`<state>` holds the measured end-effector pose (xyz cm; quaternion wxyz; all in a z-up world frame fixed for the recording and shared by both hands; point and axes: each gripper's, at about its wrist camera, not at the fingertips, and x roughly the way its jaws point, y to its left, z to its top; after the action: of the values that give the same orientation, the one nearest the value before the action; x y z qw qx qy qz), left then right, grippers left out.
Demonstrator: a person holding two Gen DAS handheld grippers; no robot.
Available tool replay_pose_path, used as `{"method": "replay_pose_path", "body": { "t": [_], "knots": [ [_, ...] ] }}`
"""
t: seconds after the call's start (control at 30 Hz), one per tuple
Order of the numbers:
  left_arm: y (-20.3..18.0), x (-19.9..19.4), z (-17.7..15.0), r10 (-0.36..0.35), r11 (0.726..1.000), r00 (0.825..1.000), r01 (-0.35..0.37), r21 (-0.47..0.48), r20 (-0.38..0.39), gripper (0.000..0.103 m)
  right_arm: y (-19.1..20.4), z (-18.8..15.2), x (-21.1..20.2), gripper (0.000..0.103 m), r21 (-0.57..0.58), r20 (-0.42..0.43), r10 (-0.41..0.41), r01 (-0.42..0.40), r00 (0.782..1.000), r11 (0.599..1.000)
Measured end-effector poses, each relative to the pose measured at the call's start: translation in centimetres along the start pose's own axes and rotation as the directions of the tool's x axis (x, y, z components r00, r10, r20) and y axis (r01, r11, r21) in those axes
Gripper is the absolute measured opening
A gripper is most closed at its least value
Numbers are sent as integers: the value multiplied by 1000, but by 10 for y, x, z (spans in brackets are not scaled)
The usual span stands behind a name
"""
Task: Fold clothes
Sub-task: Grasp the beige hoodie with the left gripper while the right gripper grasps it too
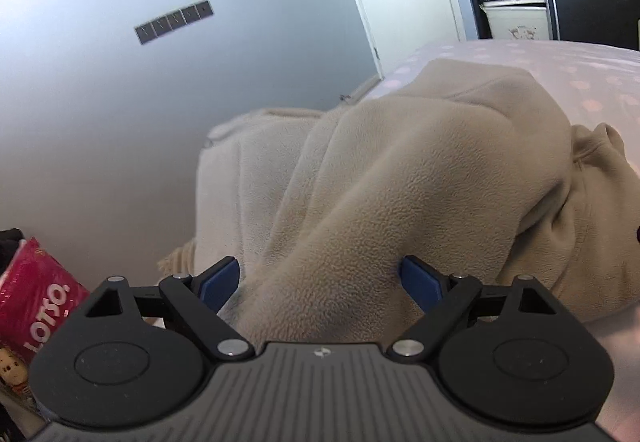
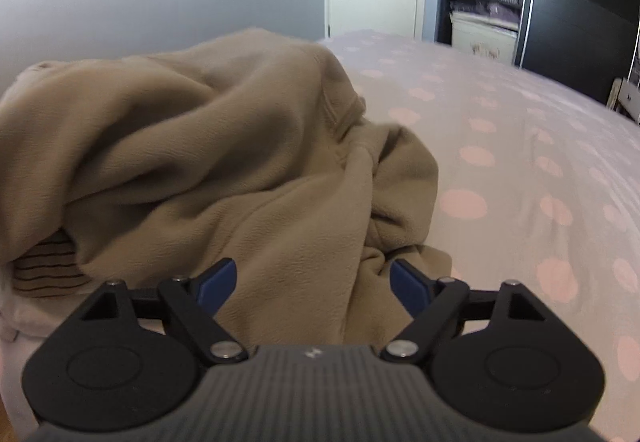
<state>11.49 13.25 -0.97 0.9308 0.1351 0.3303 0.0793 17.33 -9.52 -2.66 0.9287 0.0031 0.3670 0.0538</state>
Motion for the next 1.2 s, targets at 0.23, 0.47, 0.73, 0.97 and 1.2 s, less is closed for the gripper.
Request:
{"method": "replay_pose_path", "body": {
  "t": [0.23,0.47,0.73,0.97,1.2],
  "knots": [
    [-4,36,-15,-73,997,996,72,-10,-54,87,-4,1,46,43,42,-108,57,-53,993,998],
    [1,38,-12,-101,994,994,99,-39,-52,58,1,4,32,15,32,-27,38,-37,999,999],
    [4,12,3,-152,988,988,151,-26,-5,21,-13,12,-28,11,11,135,-66,65,989,998],
    [-10,-47,31,-288,958,952,287,21,103,17,-50,32,-119,7,0,295,-161,168,942,986],
    [-72,-119,37,-587,809,798,582,80,135,16,-129,14,-228,6,126,357,-357,335,863,934]
  ]
}}
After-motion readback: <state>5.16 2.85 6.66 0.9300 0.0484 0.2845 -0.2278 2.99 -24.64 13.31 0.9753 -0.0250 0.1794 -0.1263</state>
